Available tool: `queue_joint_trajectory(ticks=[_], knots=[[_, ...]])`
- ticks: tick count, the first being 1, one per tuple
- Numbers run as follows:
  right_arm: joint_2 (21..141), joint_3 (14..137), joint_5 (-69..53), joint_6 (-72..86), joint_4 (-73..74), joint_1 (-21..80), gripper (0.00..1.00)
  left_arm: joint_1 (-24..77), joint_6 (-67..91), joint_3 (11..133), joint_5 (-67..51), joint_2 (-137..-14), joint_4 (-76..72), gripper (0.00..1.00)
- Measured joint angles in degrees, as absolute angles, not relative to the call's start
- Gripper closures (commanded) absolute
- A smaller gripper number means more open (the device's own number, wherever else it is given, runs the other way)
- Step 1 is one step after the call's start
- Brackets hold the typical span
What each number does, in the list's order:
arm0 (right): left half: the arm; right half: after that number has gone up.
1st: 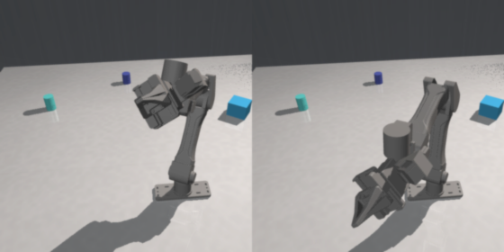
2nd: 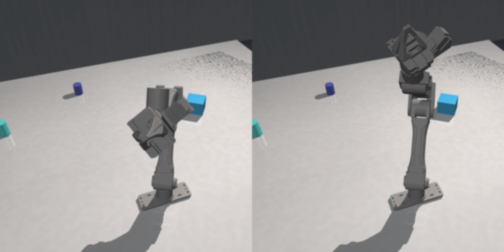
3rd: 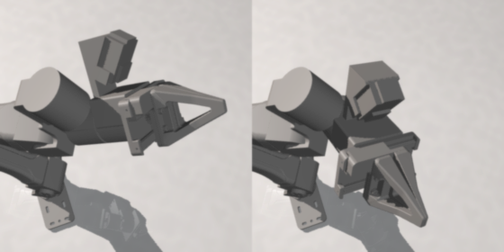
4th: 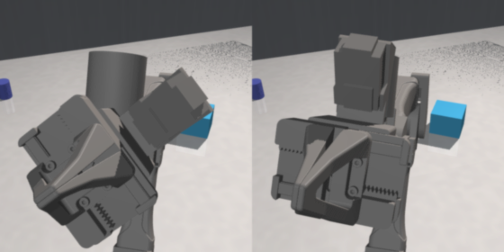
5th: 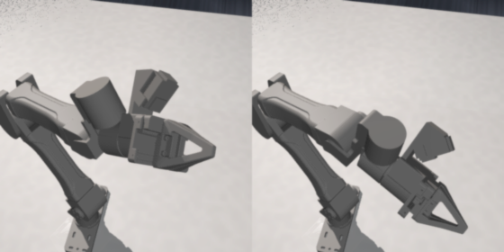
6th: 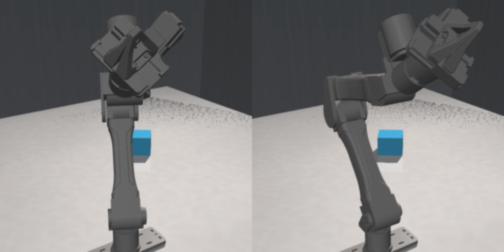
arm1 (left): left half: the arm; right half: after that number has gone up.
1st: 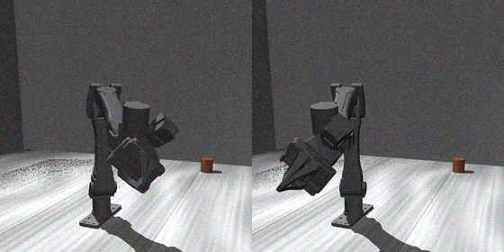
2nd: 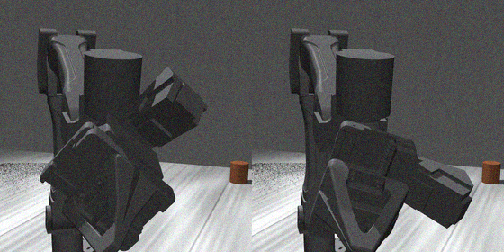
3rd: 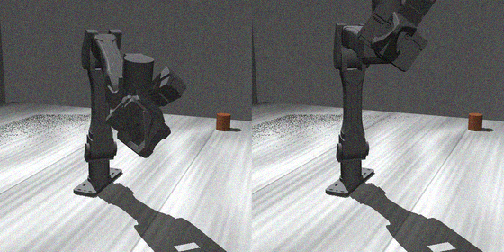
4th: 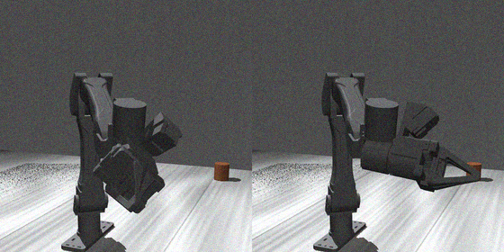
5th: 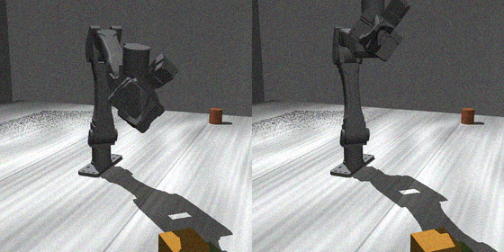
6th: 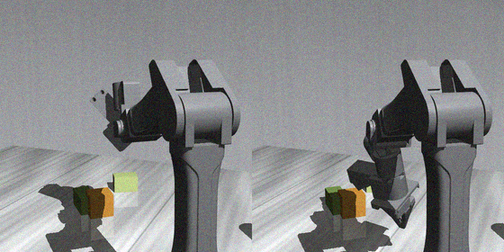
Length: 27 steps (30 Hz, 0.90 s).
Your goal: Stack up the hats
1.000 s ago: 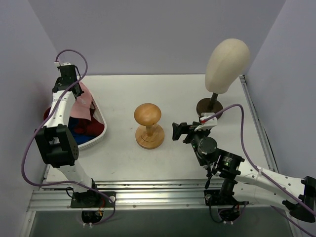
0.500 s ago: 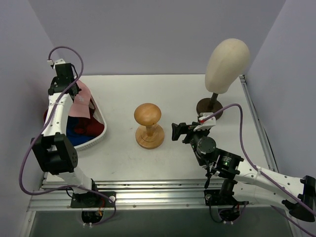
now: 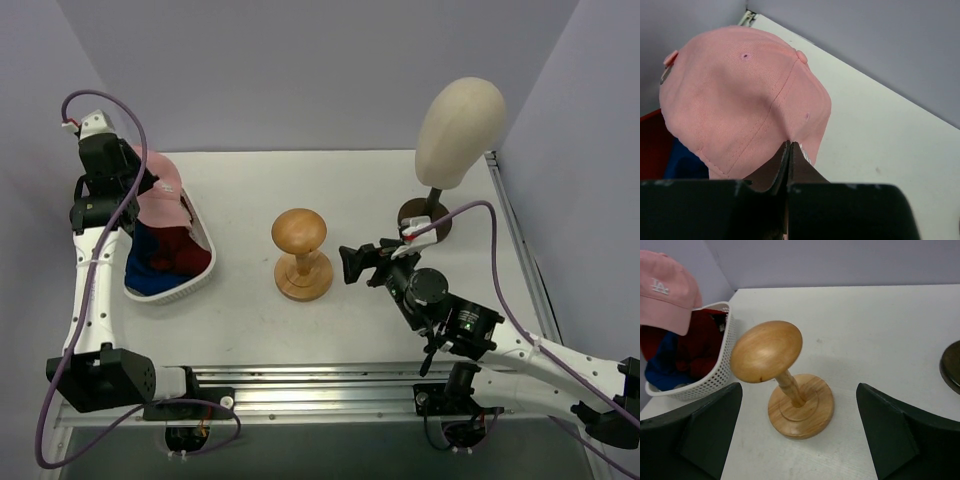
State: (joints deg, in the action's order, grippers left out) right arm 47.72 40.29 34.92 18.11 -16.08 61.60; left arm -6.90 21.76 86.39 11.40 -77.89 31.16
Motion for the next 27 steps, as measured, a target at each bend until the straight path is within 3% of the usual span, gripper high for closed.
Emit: queue_joint_trajectory(ticks=[9,17,27], knots=[[49.6,54.2,21.4,14.3,-13.0,61.6,0.06,-1.5,25.4,84.3,-5.1,-70.5,30.7,0.98],[61.4,64.8,10.7,7.3,-11.9,61.6,0.07,14.2,25.6,84.4,-10.2,-63.9,30.7,0.98],[67.5,70.6,7.0,0.6,-8.9,61.0,0.11,19.8,25.9,84.0,-14.9,-55.6,31.3,0.98]])
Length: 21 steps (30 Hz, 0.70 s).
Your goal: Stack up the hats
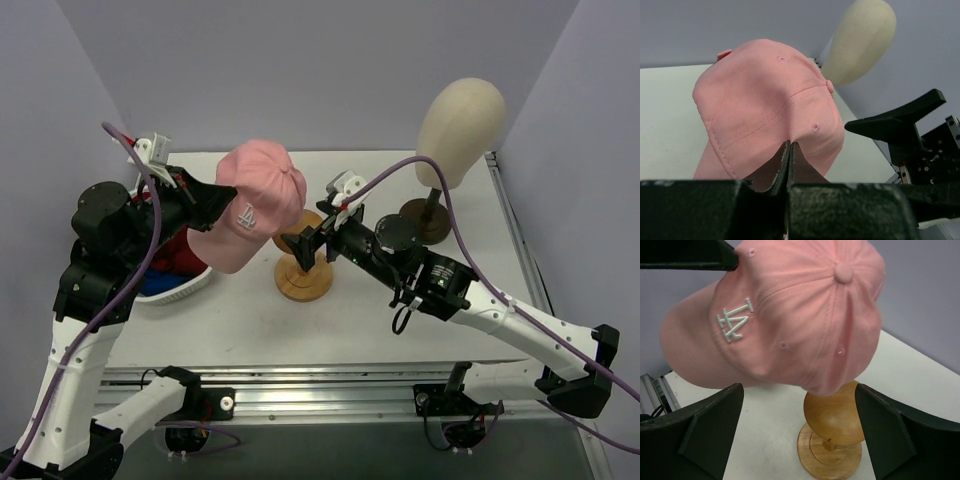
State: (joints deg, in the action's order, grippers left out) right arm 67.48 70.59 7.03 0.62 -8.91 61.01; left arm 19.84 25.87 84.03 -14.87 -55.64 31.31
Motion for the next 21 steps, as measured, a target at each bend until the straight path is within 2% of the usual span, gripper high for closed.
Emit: queue_joint_trajectory(ticks=[9,12,13,14,16,17,19,21], knots=[[72.7,73.5,3.7,-0.1,-11.2,59.7,0.16,19.9,25.9,81.9,-18.8,-51.5,31.6,0.98],[74.3,73.5,2.5,-0.1,-12.0,59.7,0.23,19.9,25.9,80.6,-19.2,-51.1,31.6,0.98],[74.8,73.5,2.3,0.2,-12.4,59.7,0.26,19.9,25.9,80.1,-19.4,-51.1,31.6,0.98],[75.2,73.5,2.0,0.3,-12.7,59.7,0.37,19.9,25.9,79.9,-19.6,-51.0,31.6,0.98],[75.5,73.5,2.0,0.8,-13.2,59.7,0.49,19.9,25.8,79.2,-19.8,-51.0,31.6,0.98],[75.6,73.5,2.0,0.9,-13.4,59.7,0.6,19.9,25.8,78.8,-19.8,-50.9,31.6,0.98],[75.5,73.3,2.2,1.1,-14.6,59.6,0.69,19.9,25.7,78.3,-19.8,-50.6,31.6,0.98],[75.3,72.7,2.3,1.0,-16.3,59.6,0.83,19.9,25.7,78.1,-19.8,-50.3,31.6,0.98]])
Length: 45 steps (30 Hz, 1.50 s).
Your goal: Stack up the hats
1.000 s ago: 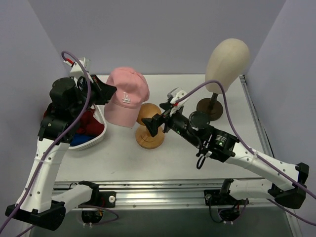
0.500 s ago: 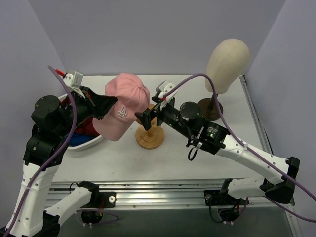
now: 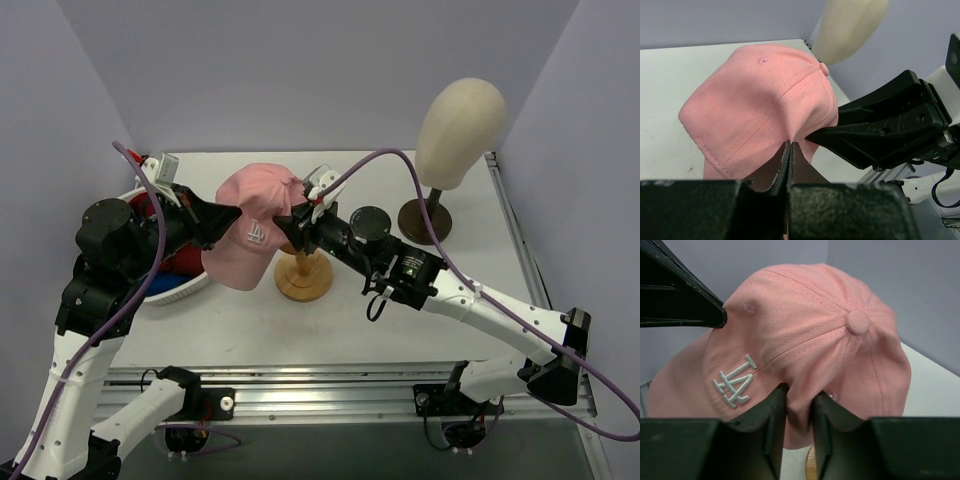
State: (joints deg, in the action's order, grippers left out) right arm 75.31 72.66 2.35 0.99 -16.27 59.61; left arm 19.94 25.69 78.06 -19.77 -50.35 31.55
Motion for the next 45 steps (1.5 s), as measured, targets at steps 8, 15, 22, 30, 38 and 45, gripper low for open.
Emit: queue_joint_trajectory(ticks=[8,15,22,30,38,45], knots=[[74.8,71.5,6.0,-0.5,-18.2,59.6,1.0,19.9,25.7,76.6,-20.4,-50.4,31.1,0.96],[72.8,74.8,17.4,-8.7,-15.4,58.8,1.0,20.2,26.1,78.7,-18.6,-55.4,29.4,0.34],[73.4,88.3,25.3,-18.4,-10.4,50.7,1.0,21.9,28.2,76.4,-14.2,-57.3,28.1,0.06],[76.7,102.8,25.4,-23.2,-3.6,35.7,1.0,33.4,29.6,66.8,-6.7,-55.9,24.2,0.06],[81.7,110.1,18.3,-21.5,4.3,23.4,1.0,42.8,29.5,61.1,-1.7,-57.1,18.7,0.06],[87.0,113.5,6.2,-17.7,9.2,10.9,1.0,47.5,28.1,57.7,0.7,-58.2,13.6,0.06]])
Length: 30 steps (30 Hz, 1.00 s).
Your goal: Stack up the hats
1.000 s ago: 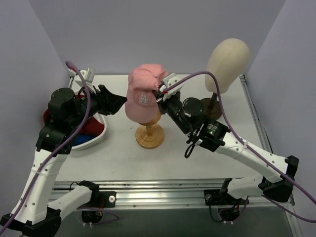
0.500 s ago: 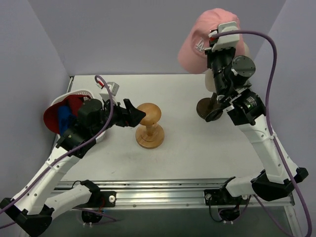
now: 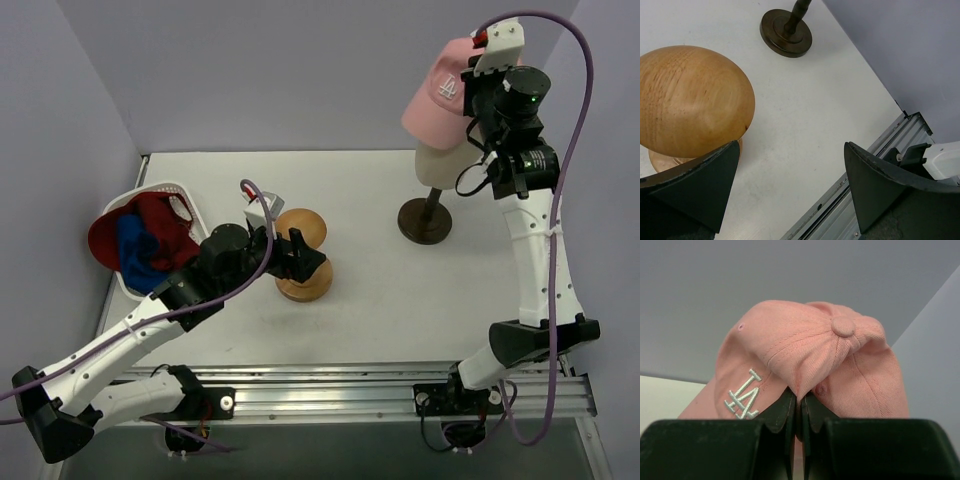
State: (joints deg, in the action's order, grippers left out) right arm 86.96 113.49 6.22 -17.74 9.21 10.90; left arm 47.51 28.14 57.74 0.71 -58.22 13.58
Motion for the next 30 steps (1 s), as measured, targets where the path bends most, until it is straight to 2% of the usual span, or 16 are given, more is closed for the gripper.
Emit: queue_joint_trajectory(ticks=[4,17,26,30], knots=[[88.8,114.5,0.8,-15.8,10.4,6.7,1.0,48.4,27.7,56.1,1.3,-58.7,12.3,0.06],[89.0,111.8,-8.2,-13.0,8.7,2.4,0.99,49.6,25.6,53.0,3.3,-58.9,9.6,0.06],[88.6,108.0,-8.8,-11.3,6.5,1.1,0.88,49.7,24.8,52.0,4.5,-57.5,9.4,0.06],[87.9,106.3,-8.6,-9.8,5.3,1.1,0.76,49.7,24.7,52.0,4.7,-57.4,9.4,0.06]])
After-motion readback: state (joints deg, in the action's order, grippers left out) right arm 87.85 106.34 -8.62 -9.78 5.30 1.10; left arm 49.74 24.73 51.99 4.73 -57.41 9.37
